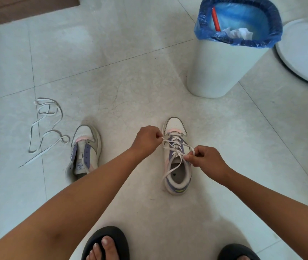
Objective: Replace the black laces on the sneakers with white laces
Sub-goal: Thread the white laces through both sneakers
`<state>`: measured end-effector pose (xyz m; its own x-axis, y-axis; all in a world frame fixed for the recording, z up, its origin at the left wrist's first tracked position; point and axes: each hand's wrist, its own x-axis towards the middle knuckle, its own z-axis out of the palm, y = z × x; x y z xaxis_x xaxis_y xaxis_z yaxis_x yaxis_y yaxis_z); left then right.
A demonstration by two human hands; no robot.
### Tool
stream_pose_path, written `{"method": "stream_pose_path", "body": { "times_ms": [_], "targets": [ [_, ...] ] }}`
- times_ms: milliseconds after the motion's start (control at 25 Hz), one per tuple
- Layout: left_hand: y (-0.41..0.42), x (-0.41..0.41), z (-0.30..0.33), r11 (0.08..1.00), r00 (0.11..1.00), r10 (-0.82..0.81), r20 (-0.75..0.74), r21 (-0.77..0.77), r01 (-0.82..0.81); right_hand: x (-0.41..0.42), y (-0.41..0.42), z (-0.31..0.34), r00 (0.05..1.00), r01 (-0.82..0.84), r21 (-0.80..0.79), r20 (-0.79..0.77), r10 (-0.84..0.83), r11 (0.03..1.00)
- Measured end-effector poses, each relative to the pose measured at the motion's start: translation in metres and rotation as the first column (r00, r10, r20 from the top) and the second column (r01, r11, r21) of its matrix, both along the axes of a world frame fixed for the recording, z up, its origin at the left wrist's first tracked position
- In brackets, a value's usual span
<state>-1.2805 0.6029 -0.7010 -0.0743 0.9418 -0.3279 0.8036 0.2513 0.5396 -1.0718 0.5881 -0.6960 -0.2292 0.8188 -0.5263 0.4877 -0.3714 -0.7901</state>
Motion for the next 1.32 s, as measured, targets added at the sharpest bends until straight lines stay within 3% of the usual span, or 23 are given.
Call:
{"method": "stream_pose_path", "body": {
  "times_ms": [40,80,160,240,280,560,680,760,840,960,1040,1120,1200,1320],
  "targets": [
    [0.0,0.002,0.0,0.981,0.97,0.189,0.153,-0.082,-0.178,0.0,0.0,0.0,1.0,0.003,-0.007,-0.007,-0.003,1.0],
    [0.0,0.003,-0.001,0.958,0.937,0.279,0.212,-0.125,-0.257,0.001,0.0,0.001,1.0,0.005,-0.018,-0.016,-0.006,1.0],
    [0.003,-0.005,-0.006,0.994,0.996,0.089,-0.014,-0.063,-0.09,0.001,-0.001,0.0,0.999,0.015,-0.045,-0.04,-0.016,0.999],
    [0.002,-0.012,-0.009,0.987,0.948,-0.156,-0.277,-0.076,0.14,0.003,-0.002,-0.002,0.998,0.027,-0.065,-0.059,-0.031,0.998],
    [0.001,-0.017,-0.012,0.977,0.918,-0.213,-0.336,-0.095,0.192,0.003,-0.003,-0.003,0.997,0.031,-0.068,-0.064,-0.035,0.997],
    [-0.004,-0.028,-0.02,0.957,0.868,-0.287,-0.405,-0.152,0.245,0.014,-0.003,-0.008,0.994,0.072,-0.106,-0.069,-0.079,0.992],
    [-0.003,-0.022,-0.014,0.989,0.948,-0.146,-0.282,-0.055,0.136,0.008,0.001,-0.006,0.971,0.166,-0.177,-0.143,-0.192,0.97],
    [0.0,-0.016,-0.002,0.997,0.998,0.037,-0.051,0.075,-0.033,0.0,0.008,-0.002,0.874,0.257,-0.343,-0.316,-0.369,0.903],
    [0.006,-0.007,0.015,0.973,0.976,0.128,0.178,0.167,-0.159,-0.013,0.013,0.003,0.819,0.268,-0.424,-0.373,-0.437,0.865],
    [0.015,0.011,0.043,0.957,0.933,0.046,0.358,0.251,-0.143,-0.03,0.015,0.01,0.983,0.077,-0.202,-0.15,-0.108,0.976],
    [0.015,0.024,0.05,0.968,0.929,-0.02,0.369,0.239,-0.074,-0.038,0.016,0.016,0.995,-0.088,-0.126,-0.062,0.081,0.988],
    [0.014,0.031,0.049,0.996,0.937,-0.051,0.346,0.081,0.024,-0.043,0.016,0.02,0.988,-0.144,-0.099,-0.071,0.138,0.985],
    [0.009,0.03,0.046,0.983,0.957,-0.129,0.26,-0.092,0.158,-0.044,0.017,0.022,0.995,-0.057,-0.134,-0.092,0.045,0.989],
    [0.001,0.013,0.042,0.964,0.964,-0.254,0.073,-0.06,0.259,-0.036,0.023,0.016,0.97,0.133,-0.32,-0.15,-0.189,0.938]
  ]
}}
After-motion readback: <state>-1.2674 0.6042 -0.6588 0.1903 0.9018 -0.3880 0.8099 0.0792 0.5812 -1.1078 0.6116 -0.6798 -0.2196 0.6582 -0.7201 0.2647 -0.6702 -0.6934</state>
